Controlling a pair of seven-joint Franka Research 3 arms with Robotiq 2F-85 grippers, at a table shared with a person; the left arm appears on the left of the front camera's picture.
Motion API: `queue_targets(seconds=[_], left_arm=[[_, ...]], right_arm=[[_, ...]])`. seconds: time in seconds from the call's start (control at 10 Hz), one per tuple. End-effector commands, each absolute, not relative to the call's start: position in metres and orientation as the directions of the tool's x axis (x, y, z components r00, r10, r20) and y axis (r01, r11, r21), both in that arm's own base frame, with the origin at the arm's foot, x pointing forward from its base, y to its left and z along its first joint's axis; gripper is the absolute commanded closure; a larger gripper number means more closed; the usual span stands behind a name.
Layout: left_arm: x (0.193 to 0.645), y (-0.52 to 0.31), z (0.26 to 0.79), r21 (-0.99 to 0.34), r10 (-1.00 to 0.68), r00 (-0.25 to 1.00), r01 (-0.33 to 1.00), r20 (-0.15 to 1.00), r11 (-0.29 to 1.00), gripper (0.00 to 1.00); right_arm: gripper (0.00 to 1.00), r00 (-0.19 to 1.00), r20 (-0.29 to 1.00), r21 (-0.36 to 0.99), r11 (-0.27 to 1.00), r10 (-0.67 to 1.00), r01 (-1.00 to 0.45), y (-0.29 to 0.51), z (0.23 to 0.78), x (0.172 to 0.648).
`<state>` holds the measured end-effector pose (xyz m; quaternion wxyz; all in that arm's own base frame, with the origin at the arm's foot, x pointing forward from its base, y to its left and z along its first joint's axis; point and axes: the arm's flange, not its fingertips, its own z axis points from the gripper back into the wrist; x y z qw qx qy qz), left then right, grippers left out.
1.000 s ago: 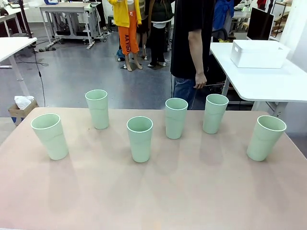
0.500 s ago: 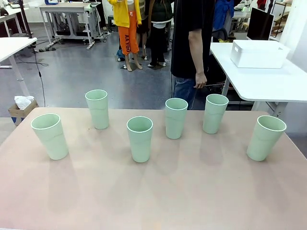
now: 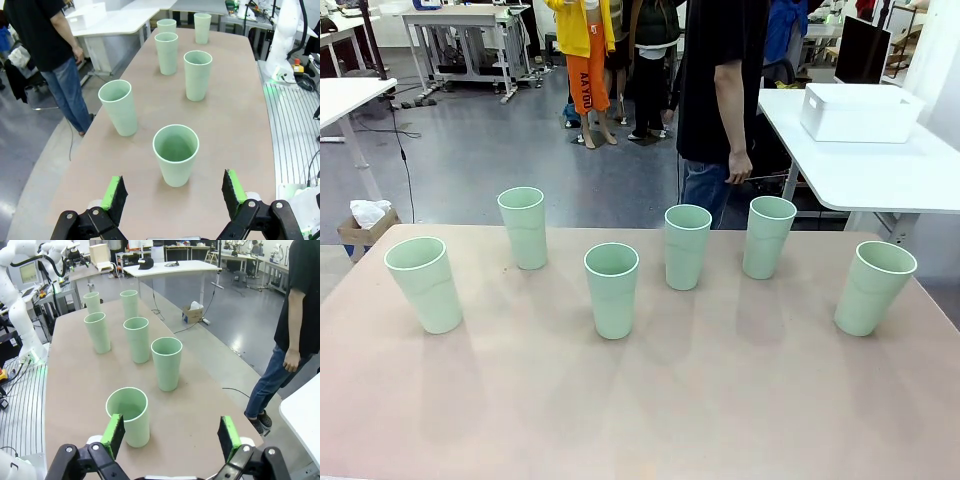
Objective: Stack the cups and store them in the basket.
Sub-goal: Pick up two Reusable plastic cups , one in each hand.
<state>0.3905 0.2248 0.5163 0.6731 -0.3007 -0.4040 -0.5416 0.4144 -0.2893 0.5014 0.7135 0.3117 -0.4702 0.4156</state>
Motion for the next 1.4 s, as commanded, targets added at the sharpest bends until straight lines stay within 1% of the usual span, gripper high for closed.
queue_targets(seconds=[0.0, 1.3], left_arm=[[0.3886, 0.2251, 0.5179, 0.034, -0.489, 0.086, 0.972, 0.868, 0.232, 0.00], [0.3886, 0.2251, 0.5179, 0.034, -0.489, 0.086, 0.972, 0.868, 0.232, 0.00]], right_arm=[[0.00, 0.209, 0.930, 0.050, 0.461, 0.302, -0.886, -0.2893, 0.5031, 0.4137], [0.00, 0.209, 0.930, 0.050, 0.461, 0.302, -0.886, -0.2893, 0.5031, 0.4137]])
